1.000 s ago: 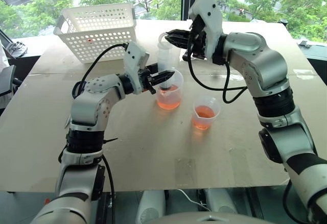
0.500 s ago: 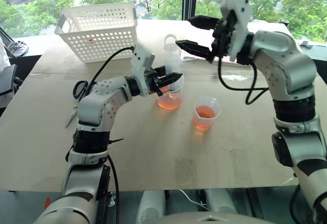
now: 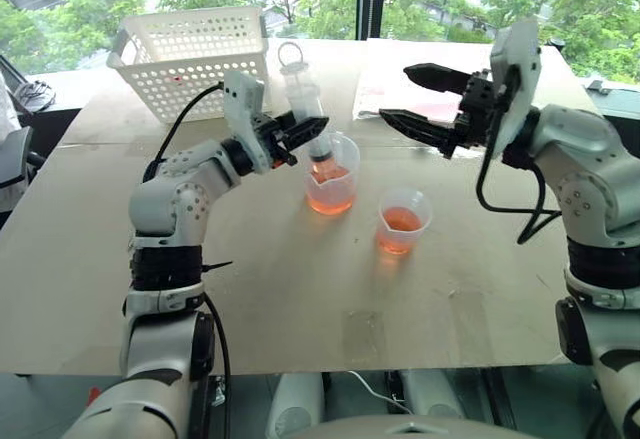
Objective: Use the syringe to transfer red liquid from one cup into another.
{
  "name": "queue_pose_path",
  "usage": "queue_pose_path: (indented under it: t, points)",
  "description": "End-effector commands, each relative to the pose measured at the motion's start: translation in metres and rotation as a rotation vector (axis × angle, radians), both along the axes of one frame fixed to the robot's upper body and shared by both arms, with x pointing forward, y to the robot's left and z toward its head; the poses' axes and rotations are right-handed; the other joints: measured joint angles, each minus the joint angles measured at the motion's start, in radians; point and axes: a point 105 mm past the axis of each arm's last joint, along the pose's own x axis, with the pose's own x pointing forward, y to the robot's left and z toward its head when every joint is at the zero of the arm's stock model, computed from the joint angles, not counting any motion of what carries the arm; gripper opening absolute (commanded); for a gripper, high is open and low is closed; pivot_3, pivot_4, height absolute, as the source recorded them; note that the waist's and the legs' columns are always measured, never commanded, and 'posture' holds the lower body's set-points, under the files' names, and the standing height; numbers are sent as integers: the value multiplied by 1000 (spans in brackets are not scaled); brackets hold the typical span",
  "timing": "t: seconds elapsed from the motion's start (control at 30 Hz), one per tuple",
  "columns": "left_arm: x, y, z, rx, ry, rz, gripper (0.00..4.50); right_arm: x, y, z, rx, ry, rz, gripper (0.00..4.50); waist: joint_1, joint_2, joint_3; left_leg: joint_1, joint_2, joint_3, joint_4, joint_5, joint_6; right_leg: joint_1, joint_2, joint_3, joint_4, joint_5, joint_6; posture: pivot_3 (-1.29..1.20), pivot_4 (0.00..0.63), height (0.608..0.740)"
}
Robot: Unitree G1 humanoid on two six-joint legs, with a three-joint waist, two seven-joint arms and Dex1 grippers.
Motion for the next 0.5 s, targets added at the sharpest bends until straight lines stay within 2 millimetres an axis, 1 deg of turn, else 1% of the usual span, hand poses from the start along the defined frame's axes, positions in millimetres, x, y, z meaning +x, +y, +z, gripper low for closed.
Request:
queue_pose_path:
  t: [0.03,0.13,0.2,0.3,0.37,0.43,0.5]
  points:
    - [4,13,33,-142,-5,63,1444,-11,-11,4,19,-23,-14,3662,0,0,0,0,0,0,0,0,0,0,0,0,0,0,0,0,150,740]
    - [4,15,48,-204,1,75,1444,-13,-19,-2,19,-6,-47,3662,-2,0,0,0,0,-3,1,0,0,0,0,1,0,0,0,0,150,740]
    - [-3,7,59,-213,-20,37,1444,-14,-27,-5,21,3,-75,3662,-2,0,0,0,0,-4,1,0,0,0,0,1,1,0,0,0,150,740]
    - [-18,-9,80,-237,-66,-57,1444,-18,-43,-10,15,17,-134,3662,-1,0,0,0,0,-5,0,0,0,1,0,0,0,0,0,0,150,740]
    - [-27,-18,90,-242,-88,-116,1444,-20,-52,-15,2,30,-168,3662,1,0,0,0,-1,-5,0,0,0,1,0,0,0,0,0,0,150,740]
    - [-36,-29,97,-230,-102,-180,1444,-23,-59,-17,-6,37,-196,3662,0,0,0,0,-1,-5,1,0,0,1,0,1,0,0,0,0,150,740]
    - [-44,-43,97,-190,-114,-243,1444,-25,-65,-16,-11,35,-232,3662,-1,0,0,0,-1,-5,1,0,0,1,0,1,0,0,0,0,150,740]
